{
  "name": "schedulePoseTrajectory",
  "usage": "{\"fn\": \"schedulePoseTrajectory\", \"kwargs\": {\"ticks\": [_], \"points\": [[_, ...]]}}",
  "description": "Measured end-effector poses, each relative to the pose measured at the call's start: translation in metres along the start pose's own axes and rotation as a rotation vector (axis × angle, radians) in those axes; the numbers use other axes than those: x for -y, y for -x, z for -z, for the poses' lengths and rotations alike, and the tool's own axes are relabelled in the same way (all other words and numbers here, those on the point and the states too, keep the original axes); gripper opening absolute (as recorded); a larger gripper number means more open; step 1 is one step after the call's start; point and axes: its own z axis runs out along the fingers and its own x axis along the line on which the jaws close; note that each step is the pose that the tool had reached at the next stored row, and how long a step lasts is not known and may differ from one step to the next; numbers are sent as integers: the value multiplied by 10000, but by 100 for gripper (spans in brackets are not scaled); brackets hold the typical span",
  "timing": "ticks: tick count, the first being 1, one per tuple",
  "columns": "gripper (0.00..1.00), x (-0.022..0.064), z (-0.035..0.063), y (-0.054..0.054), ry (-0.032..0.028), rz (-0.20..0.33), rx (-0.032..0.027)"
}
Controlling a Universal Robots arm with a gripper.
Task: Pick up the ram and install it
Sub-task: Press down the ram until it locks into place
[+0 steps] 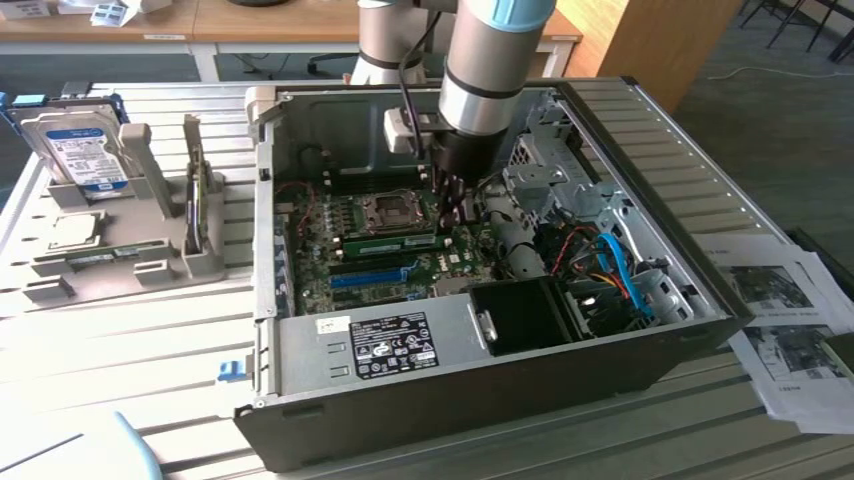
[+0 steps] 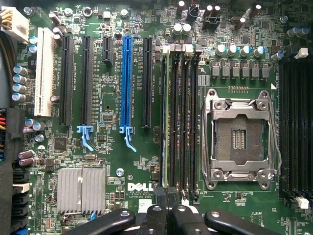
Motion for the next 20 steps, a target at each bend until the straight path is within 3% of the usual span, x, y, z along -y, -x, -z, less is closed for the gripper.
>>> {"fn": "schedulePoseTrajectory", "kwargs": {"ticks": [20], "points": [[9, 1, -26, -1, 1, 0, -1]]}}
